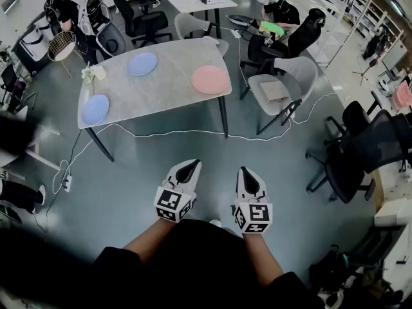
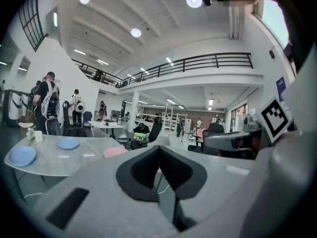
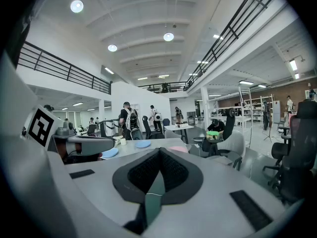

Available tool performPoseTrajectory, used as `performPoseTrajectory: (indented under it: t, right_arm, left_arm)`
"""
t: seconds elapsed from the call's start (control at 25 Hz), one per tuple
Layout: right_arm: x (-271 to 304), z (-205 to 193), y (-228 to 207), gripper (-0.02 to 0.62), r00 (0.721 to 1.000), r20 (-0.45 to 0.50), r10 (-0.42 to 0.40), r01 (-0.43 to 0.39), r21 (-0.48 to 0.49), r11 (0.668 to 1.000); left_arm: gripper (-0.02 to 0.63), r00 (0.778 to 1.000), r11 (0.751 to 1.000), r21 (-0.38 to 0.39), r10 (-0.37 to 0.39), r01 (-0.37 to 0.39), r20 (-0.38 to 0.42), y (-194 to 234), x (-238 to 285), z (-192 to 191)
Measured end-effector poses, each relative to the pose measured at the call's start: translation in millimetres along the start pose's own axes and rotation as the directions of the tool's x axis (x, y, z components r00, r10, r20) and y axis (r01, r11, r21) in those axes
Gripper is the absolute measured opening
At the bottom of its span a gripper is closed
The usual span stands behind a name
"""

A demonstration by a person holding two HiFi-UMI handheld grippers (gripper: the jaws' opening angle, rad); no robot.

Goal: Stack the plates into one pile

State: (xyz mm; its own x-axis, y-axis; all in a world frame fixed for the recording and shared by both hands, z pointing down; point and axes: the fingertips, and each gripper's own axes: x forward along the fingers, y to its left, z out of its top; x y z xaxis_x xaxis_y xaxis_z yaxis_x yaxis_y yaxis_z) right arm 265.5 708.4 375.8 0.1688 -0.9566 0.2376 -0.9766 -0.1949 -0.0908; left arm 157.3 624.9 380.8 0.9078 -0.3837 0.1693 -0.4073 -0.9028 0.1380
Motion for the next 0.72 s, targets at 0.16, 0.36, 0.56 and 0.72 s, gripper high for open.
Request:
performPoseTrajectory:
  t: [0.16,0.36,0.56,0.72]
  right_arm:
    - [-9.5,-2.0,-15.9,0.011,1.0,0.02,0.003,-0.002,-0.026,1.0]
    - [-16.4,-10.8,-34.6,0.012,1.0,0.027,-0.012,0.012,0.002,1.0]
    - [-7.0,-27.3,-55.6,0.012,1.0,0.013,-0.015,0.014,0.04,0.999]
    - [21.3,-28.7,-74.1,0.012,1.0,0.003,-0.017,0.017,0.053,0.998]
  left_arm:
    - [0.017,0.999,1.0,0.025,0.014,-0.015,0.03,-21.4,7.3,-1.5]
    - [0.017,0.998,0.999,0.035,0.025,-0.027,0.056,-37.1,15.4,-6.2]
    - [0.017,0.999,0.999,0.043,0.0,-0.002,0.049,-44.5,37.8,-16.7]
    - [0.017,0.999,0.999,0.041,-0.005,0.004,0.044,-32.5,70.6,-18.4]
